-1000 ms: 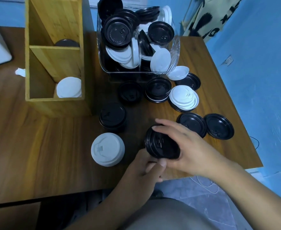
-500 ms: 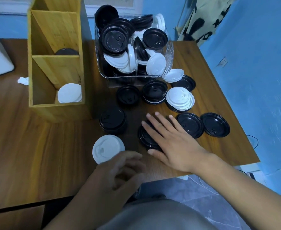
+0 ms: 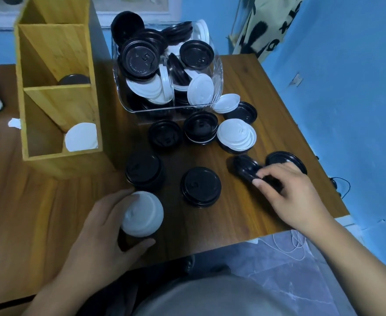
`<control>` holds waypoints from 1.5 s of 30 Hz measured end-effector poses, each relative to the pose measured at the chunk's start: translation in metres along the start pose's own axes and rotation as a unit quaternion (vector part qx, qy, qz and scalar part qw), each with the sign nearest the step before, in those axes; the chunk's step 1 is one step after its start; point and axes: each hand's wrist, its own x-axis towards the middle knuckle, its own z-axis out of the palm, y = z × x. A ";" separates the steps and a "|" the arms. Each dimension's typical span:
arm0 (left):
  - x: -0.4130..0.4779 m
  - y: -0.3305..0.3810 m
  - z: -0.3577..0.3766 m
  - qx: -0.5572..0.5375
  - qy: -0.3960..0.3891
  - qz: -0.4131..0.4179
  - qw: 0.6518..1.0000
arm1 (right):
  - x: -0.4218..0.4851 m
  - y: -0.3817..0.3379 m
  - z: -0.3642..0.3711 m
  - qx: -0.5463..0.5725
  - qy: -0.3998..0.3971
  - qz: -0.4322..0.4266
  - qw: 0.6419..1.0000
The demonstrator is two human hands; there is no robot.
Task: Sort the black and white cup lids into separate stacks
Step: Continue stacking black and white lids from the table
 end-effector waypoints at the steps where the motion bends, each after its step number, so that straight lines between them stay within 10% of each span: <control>1: 0.004 0.003 0.000 0.013 0.014 0.011 1.000 | 0.001 -0.004 -0.007 0.048 0.007 0.024 0.999; 7: 0.010 0.010 0.006 0.011 0.060 0.050 0.997 | 0.009 -0.006 -0.017 0.325 -0.103 0.205 0.917; 13: 0.011 0.012 0.006 0.007 0.063 0.052 0.997 | 0.016 0.000 0.010 0.004 -0.052 0.100 0.994; 20: 0.012 0.009 0.008 0.012 0.065 0.063 0.996 | -0.014 -0.005 0.019 -0.148 -0.128 -0.003 0.981; 28: 0.011 0.007 0.010 0.024 0.065 0.057 0.996 | -0.017 -0.016 -0.010 -0.040 -0.101 0.069 0.992; 39: 0.012 0.014 0.012 0.033 0.077 0.049 0.995 | -0.045 0.000 -0.016 -0.189 -0.077 0.250 0.946; 42: 0.012 0.016 0.012 0.039 0.075 0.054 0.995 | -0.051 0.015 -0.030 -0.185 -0.121 0.220 0.950; 45: 0.011 0.017 0.013 0.050 0.076 0.048 0.995 | -0.052 0.039 -0.051 -0.180 -0.166 0.013 0.970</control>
